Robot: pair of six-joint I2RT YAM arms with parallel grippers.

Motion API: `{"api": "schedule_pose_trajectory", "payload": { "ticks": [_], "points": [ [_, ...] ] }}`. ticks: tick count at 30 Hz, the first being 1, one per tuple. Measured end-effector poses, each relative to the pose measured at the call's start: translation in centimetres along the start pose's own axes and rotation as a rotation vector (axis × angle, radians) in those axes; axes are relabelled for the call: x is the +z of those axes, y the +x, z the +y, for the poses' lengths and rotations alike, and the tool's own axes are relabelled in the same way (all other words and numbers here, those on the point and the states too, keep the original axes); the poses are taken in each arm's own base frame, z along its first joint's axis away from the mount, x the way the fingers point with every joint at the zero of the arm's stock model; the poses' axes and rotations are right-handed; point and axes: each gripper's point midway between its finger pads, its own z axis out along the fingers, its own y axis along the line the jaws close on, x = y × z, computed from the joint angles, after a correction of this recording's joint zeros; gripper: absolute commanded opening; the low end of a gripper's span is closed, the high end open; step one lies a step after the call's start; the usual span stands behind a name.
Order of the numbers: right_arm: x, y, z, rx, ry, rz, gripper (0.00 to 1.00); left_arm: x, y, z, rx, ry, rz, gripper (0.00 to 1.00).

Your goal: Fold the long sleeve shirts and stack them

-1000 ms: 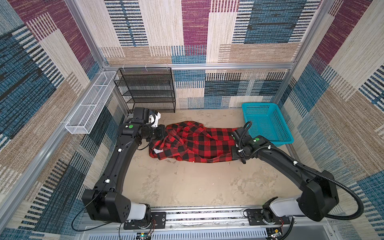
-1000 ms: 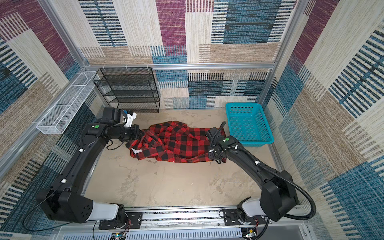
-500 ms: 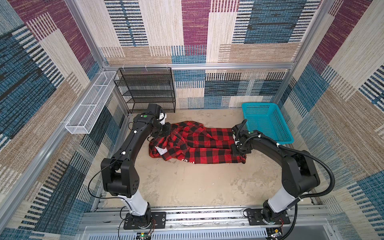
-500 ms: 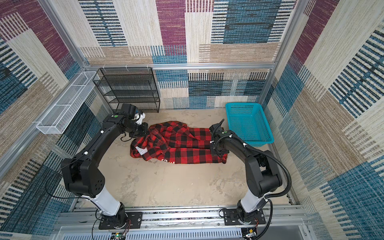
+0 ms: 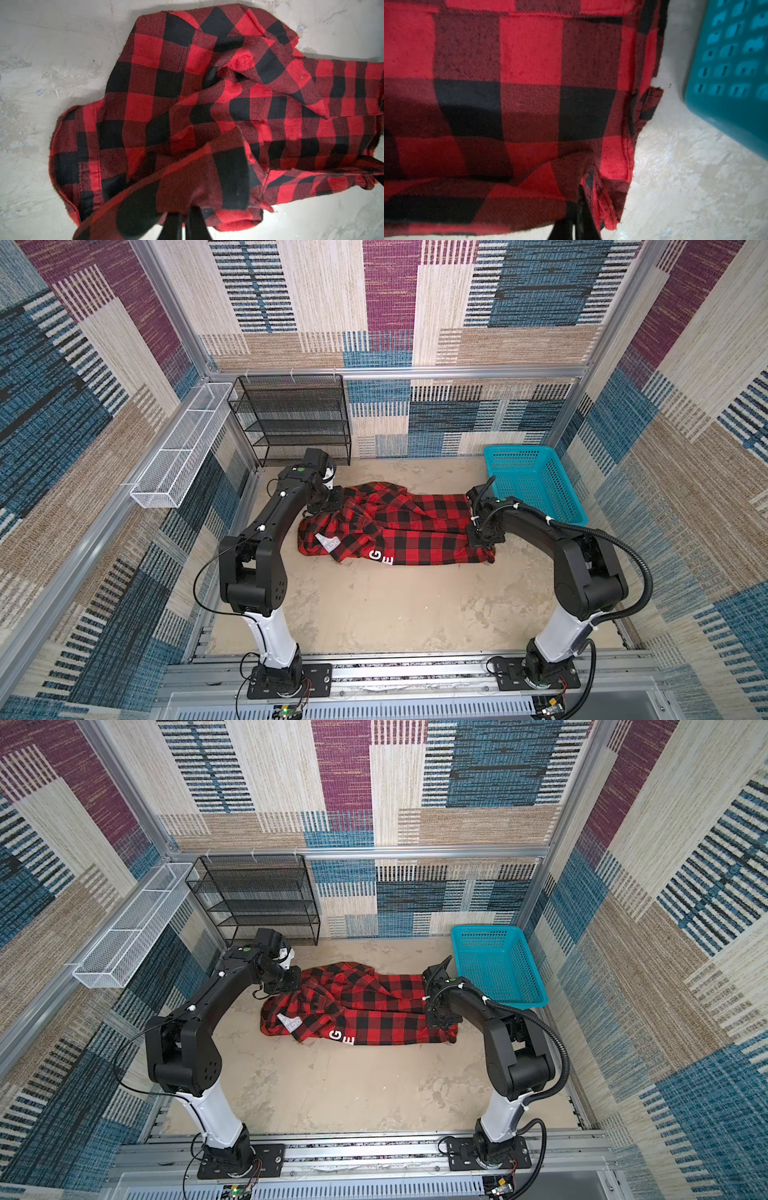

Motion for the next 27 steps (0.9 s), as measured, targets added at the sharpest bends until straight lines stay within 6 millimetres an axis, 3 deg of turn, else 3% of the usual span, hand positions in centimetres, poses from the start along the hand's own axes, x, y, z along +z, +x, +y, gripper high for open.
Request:
{"api": "schedule_pose_trajectory", "payload": {
  "ticks": [6, 10, 12, 14, 17, 22, 27],
  "points": [
    [0.7, -1.0, 0.0, 0.005, 0.01, -0.012, 0.17, 1.1, -0.8, -0.6, 0.015, -0.011, -0.001, 0.01],
    [0.2, -2.6, -0.3, 0.022, 0.029, -0.072, 0.27, 1.4, -0.9, -0.2, 0.012, -0.03, 0.001, 0.1],
    [-0.2, -3.3, -0.5, 0.038, 0.042, -0.102, 0.32, 1.3, -1.1, 0.0, 0.01, -0.044, -0.008, 0.18],
    [-1.0, -4.4, -0.9, 0.059, 0.06, -0.144, 0.37, 1.1, -1.4, 0.3, 0.011, -0.066, -0.019, 0.39],
    [-2.1, -5.5, -1.4, 0.087, 0.083, -0.191, 0.41, 0.5, -2.4, 0.6, 0.007, -0.094, -0.042, 0.52],
    [-4.6, -6.3, -2.1, 0.122, 0.094, -0.254, 0.48, -2.4, -4.1, 1.3, 0.003, -0.155, -0.096, 0.64],
    [-7.3, -5.8, -1.5, 0.136, 0.078, -0.308, 0.46, -7.2, -3.5, 2.1, -0.006, -0.198, -0.154, 0.64]
  ]
}}
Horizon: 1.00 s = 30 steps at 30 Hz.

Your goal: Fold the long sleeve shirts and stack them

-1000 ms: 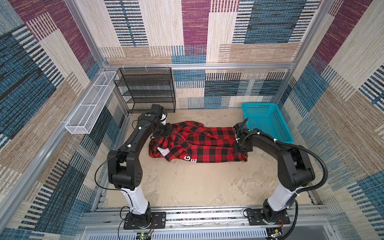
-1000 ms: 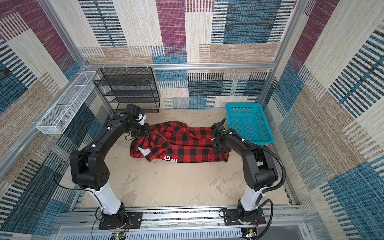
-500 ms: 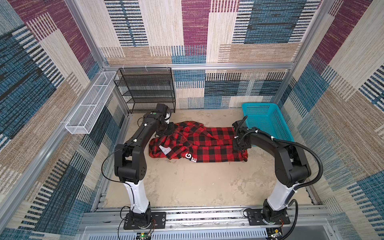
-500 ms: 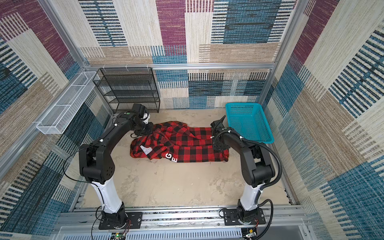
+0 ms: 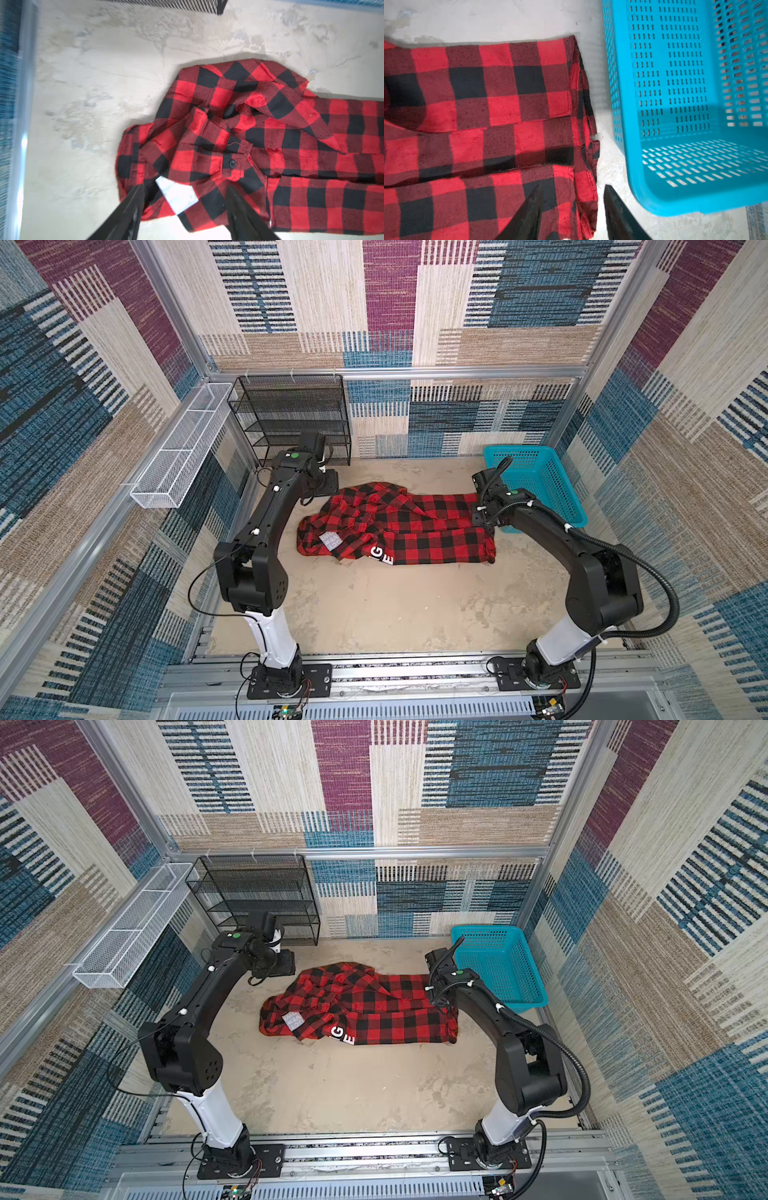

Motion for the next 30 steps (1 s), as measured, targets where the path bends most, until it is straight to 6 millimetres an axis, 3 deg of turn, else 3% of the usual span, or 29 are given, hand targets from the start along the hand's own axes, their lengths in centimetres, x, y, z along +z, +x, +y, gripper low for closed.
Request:
{"api": "schedule_pose_trajectory", "payload": {
  "ticks": [3, 6, 8, 11, 13, 17, 20, 25, 30],
  "points": [
    [-1.4, 0.8, 1.5, -0.009, -0.042, -0.014, 0.41, -1.7, 3.2, 1.3, -0.018, -0.013, 0.031, 0.6],
    [-2.1, 2.3, 5.0, -0.038, -0.15, 0.0, 0.36, -1.4, 8.4, 2.8, -0.073, -0.016, 0.118, 0.52],
    [-1.9, 3.3, 6.8, -0.035, -0.221, 0.02, 0.34, -0.7, 11.8, 4.1, -0.148, -0.031, 0.184, 0.38],
    [-0.8, 4.2, 7.9, -0.002, -0.27, 0.048, 0.3, 0.7, 14.4, 5.6, -0.252, -0.04, 0.232, 0.22],
    [-0.1, 4.7, 8.6, 0.009, -0.292, 0.067, 0.29, 1.9, 14.9, 6.3, -0.318, -0.041, 0.243, 0.16],
    [0.8, 5.5, 9.4, 0.021, -0.318, 0.089, 0.28, 4.3, 14.9, 7.0, -0.419, -0.031, 0.251, 0.13],
    [1.7, 5.8, 9.9, 0.028, -0.33, 0.1, 0.27, 5.8, 14.7, 7.1, -0.459, -0.023, 0.252, 0.11],
    [3.0, 6.5, 10.3, 0.041, -0.329, 0.125, 0.26, 8.8, 14.8, 7.1, -0.508, -0.025, 0.281, 0.0],
    [4.4, 7.0, 10.5, 0.045, -0.319, 0.143, 0.24, 11.2, 14.3, 7.5, -0.532, -0.043, 0.298, 0.0]
  ]
}}
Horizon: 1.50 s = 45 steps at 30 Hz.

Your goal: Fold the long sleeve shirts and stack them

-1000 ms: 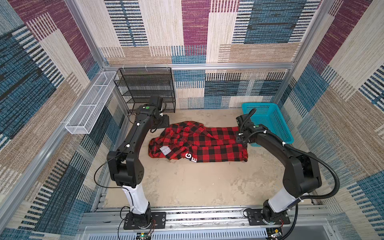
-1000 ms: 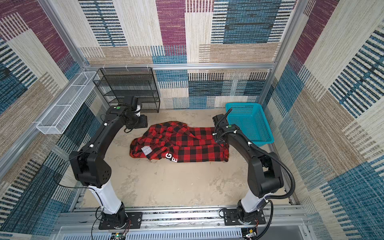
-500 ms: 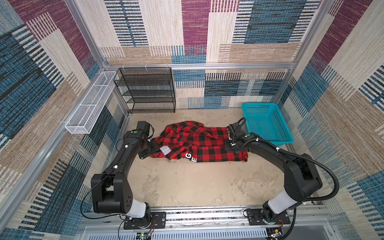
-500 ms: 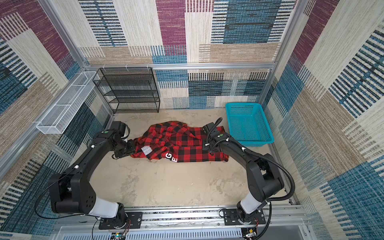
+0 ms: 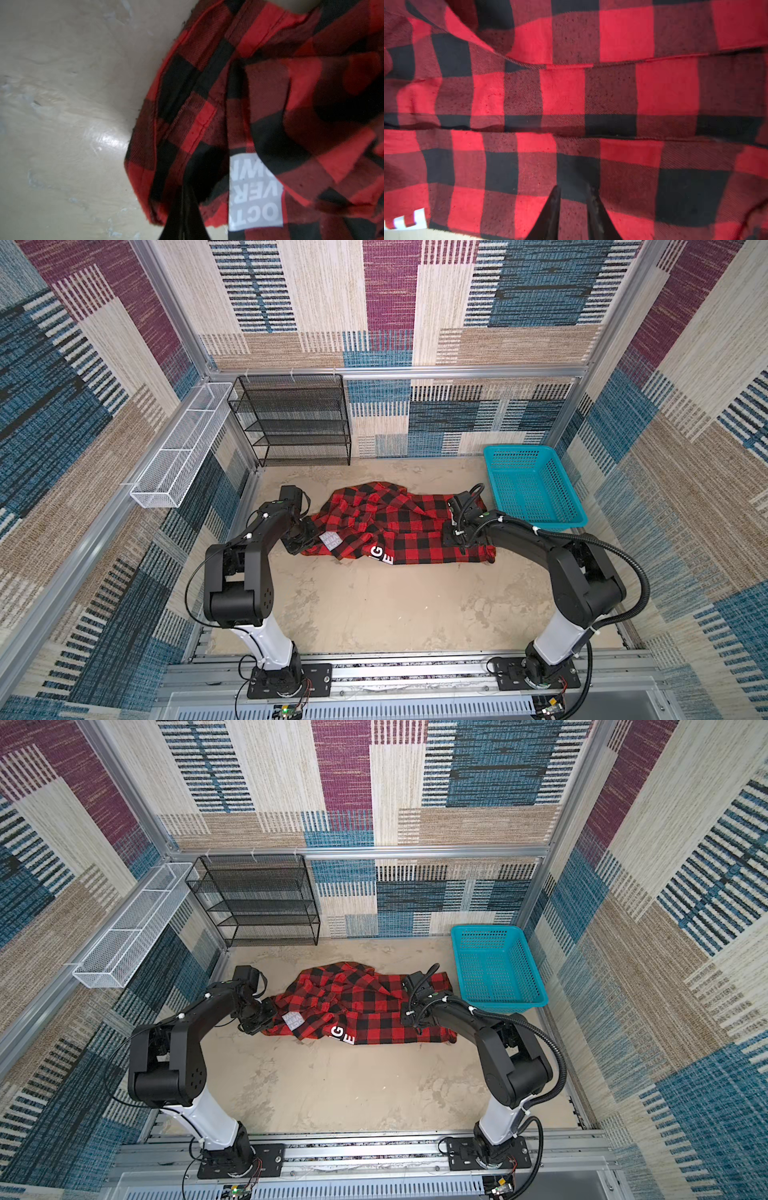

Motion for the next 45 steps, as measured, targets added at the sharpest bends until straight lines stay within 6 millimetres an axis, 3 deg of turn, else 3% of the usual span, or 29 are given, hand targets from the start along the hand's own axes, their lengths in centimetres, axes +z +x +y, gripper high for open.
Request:
{"api": "schedule_pose_trajectory", "payload": {
  "ticks": [8, 17, 22, 25, 28, 30, 33, 36, 39, 45],
  "points": [
    [2.4, -0.2, -3.2, 0.058, 0.042, 0.036, 0.23, 2.3, -2.5, 0.6, 0.002, -0.077, 0.011, 0.0],
    [5.0, -5.3, -5.0, 0.032, 0.071, -0.075, 0.22, 3.0, -5.3, 0.5, 0.085, -0.137, 0.006, 0.0],
    [5.0, -7.0, -5.3, 0.006, 0.099, -0.108, 0.22, 0.9, -7.8, -0.6, 0.124, -0.131, -0.054, 0.0],
    [4.0, -5.9, -5.4, -0.002, 0.106, -0.071, 0.22, -1.9, -8.7, -1.6, 0.133, -0.094, -0.107, 0.15],
    [2.4, -5.1, -4.6, -0.019, 0.098, -0.055, 0.23, -5.7, -7.4, -2.5, 0.136, -0.01, -0.139, 0.28],
    [1.6, -4.6, -3.5, -0.036, 0.069, -0.053, 0.23, -7.0, -4.9, -2.3, 0.12, 0.042, -0.118, 0.32],
    [1.1, -3.6, -2.4, -0.056, 0.035, -0.035, 0.23, -6.3, -0.2, -0.5, 0.063, 0.067, -0.028, 0.32],
    [1.1, -3.1, -2.2, -0.059, 0.031, -0.024, 0.22, -5.5, 3.0, 1.1, -0.022, 0.073, 0.024, 0.32],
    [1.0, -3.0, -1.8, -0.064, 0.018, -0.02, 0.23, -4.9, 3.2, 1.5, -0.087, 0.085, 0.01, 0.29],
    [1.0, -2.7, -1.4, -0.068, 0.001, -0.008, 0.22, -3.3, 1.6, 0.9, -0.162, 0.129, -0.053, 0.26]
  ]
}}
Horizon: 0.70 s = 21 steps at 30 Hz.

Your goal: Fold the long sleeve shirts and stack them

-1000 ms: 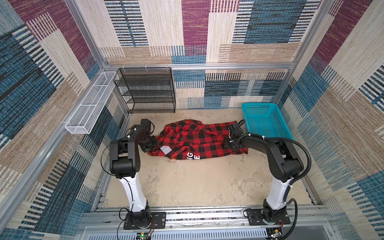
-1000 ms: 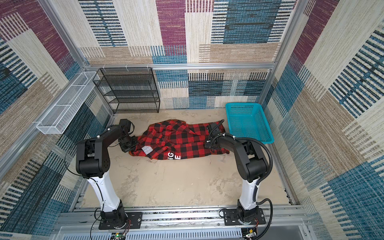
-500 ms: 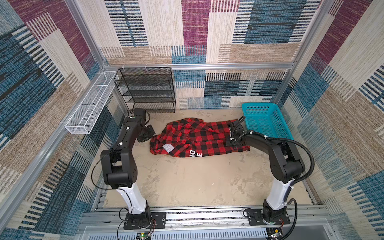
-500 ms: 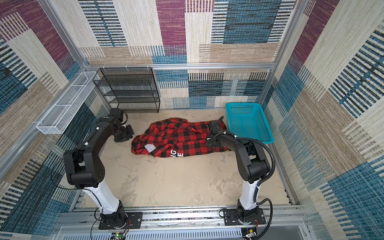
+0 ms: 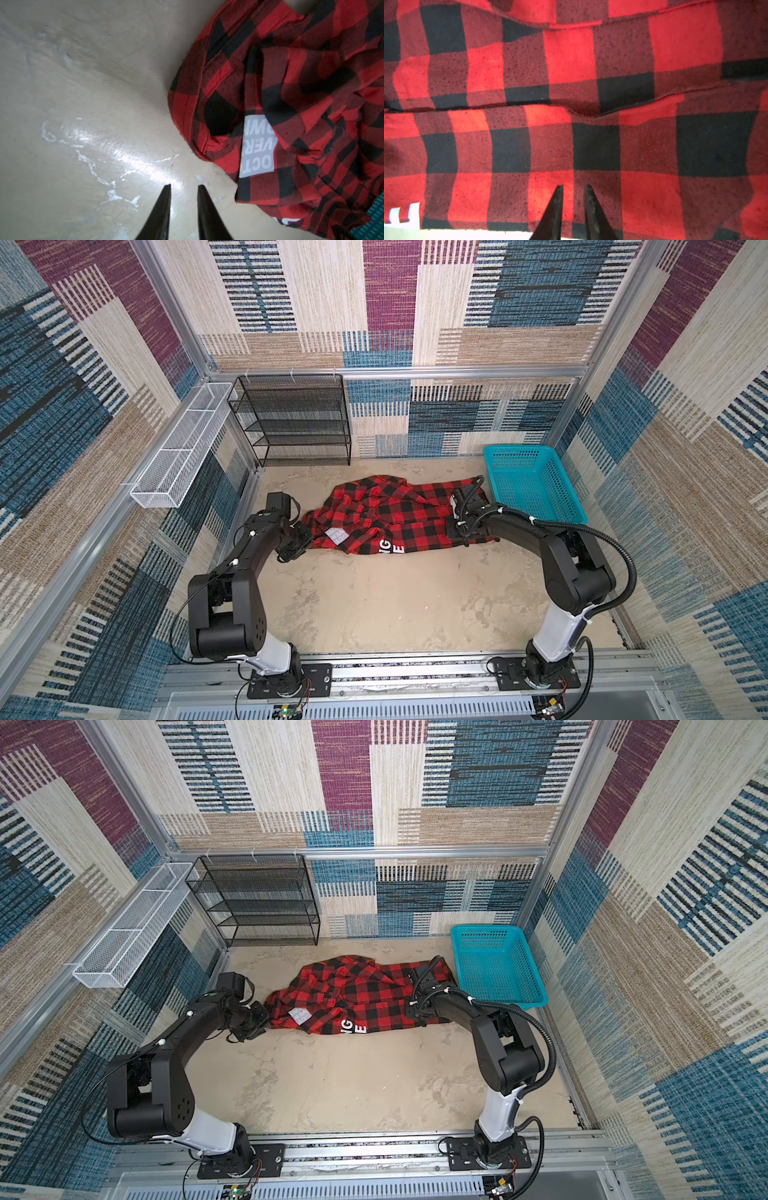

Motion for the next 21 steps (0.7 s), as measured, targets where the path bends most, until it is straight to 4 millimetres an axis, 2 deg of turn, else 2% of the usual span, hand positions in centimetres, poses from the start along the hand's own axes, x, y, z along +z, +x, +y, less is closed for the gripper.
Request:
{"api": "schedule_pose_trajectory", "payload": {
  "ticks": [12, 17, 21],
  "points": [
    [0.3, 0.2, 0.0, -0.007, -0.001, 0.019, 0.21, 2.5, -0.6, 0.2, -0.165, 0.117, -0.089, 0.35],
    [0.3, 0.1, 0.1, -0.014, 0.001, 0.024, 0.2, 3.7, -1.4, -0.5, -0.188, 0.164, -0.102, 0.34],
    [0.3, 0.0, 0.1, -0.014, 0.0, 0.023, 0.2, 4.7, -1.9, -1.0, -0.194, 0.184, -0.106, 0.29]
  ]
}}
